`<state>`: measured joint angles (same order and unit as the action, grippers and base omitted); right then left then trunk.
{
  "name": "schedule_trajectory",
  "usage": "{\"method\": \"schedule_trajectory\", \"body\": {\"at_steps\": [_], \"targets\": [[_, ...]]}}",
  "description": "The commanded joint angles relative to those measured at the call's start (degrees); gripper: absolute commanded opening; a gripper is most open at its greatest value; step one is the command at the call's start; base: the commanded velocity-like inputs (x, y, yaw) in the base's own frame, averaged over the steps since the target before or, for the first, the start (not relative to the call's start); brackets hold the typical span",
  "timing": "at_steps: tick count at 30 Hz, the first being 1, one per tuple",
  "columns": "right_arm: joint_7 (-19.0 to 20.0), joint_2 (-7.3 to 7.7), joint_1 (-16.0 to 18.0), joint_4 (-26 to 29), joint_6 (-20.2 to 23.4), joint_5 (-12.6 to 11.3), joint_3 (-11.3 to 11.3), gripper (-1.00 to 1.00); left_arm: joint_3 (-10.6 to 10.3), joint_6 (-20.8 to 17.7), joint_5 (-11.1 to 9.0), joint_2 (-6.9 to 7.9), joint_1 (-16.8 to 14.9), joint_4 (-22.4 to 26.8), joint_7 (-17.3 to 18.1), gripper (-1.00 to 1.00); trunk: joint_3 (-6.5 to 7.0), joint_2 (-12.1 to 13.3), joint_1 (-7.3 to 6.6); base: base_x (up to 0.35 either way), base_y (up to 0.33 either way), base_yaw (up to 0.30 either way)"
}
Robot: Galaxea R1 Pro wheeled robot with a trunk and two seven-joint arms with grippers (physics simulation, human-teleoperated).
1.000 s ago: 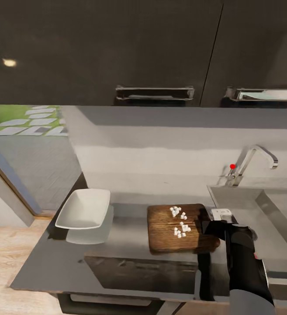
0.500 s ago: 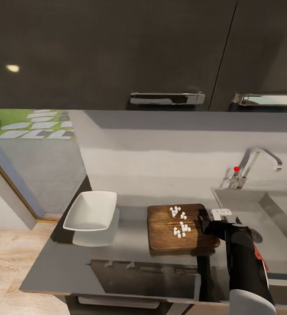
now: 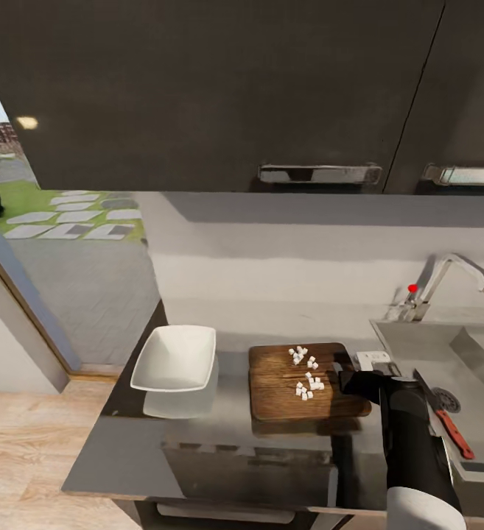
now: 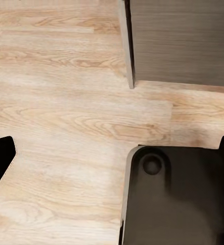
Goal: In the kitchen, take the Vidalia onion out of the sink, dice it on the chopping board with the paring knife, put the diced onion into the bowl on the countertop, then place both the paring knife and the chopping board into the sink.
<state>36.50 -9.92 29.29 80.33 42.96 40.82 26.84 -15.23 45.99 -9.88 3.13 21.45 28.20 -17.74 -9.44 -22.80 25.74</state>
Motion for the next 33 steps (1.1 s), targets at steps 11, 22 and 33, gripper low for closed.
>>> {"method": "schedule_trajectory", "body": {"at_steps": [11,22,33], "targets": [[0.68,-0.07,0.07,0.09,0.1,0.57,0.14,-1.0,-0.45,0.08,-0.58,0.06,-0.01,0.1,-0.19,1.0,0.89,-0.12,0.04,0.0,0.085,0.0],[0.68,-0.07,0.07,0.09,0.1,0.55,0.14,-1.0,-0.49,0.09,-0.58,0.06,-0.01,0.1,-0.19,1.0,1.88,-0.12,0.04,0.0,0.151,0.0],[0.68,-0.07,0.09,0.09,0.1,0.57,0.14,-1.0,-0.47,0.1,-0.58,0.04,-0.01,0.1,-0.19,1.0,2.87,-0.12,0.04,0.0,0.003,0.0]]}}
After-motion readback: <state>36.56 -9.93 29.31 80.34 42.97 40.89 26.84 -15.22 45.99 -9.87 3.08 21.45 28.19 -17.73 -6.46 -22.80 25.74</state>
